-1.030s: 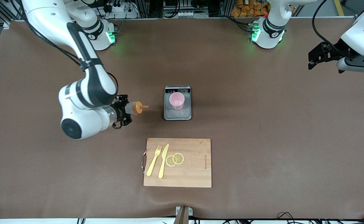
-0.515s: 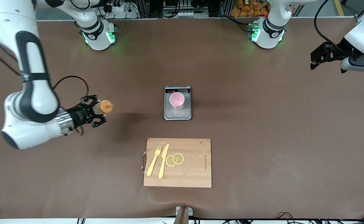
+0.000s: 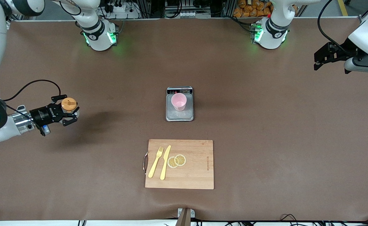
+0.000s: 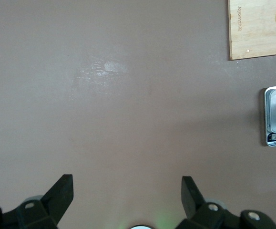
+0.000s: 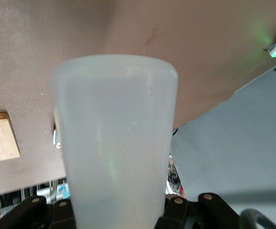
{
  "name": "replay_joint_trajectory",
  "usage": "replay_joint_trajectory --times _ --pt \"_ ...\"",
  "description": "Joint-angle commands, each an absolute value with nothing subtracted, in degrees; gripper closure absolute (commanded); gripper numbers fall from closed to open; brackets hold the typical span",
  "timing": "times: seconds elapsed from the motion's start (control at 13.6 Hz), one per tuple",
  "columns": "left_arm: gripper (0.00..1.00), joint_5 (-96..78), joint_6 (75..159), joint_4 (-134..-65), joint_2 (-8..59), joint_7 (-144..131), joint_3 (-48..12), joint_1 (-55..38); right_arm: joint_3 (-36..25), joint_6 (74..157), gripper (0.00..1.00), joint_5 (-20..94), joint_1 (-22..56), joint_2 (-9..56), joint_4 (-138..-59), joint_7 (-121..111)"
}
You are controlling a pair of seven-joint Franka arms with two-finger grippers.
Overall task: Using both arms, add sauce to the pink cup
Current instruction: 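Move the bottle back with the right gripper and turn it upright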
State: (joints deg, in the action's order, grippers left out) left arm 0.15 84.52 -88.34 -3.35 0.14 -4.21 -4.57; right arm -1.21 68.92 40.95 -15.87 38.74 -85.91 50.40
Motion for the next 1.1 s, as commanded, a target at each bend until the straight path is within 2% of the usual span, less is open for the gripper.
replay_joint_trajectory --times 0.0,0.52,1.03 --pt "0.00 0.4 84.0 -87.6 -3.4 1.5 -4.3 -4.4 0.0 65.7 1.00 45.1 -22.4 44.1 -86.5 42.7" --pt "0.00 0.4 84.0 -87.7 -3.4 1.5 -4.3 -4.4 0.0 64.5 1.00 47.5 -29.1 53.3 -86.5 31.8" --pt "0.00 0.4 84.0 -87.7 -3.4 1.5 -4.3 -4.4 0.0 64.8 1.00 47.8 -29.0 56.4 -86.2 27.2"
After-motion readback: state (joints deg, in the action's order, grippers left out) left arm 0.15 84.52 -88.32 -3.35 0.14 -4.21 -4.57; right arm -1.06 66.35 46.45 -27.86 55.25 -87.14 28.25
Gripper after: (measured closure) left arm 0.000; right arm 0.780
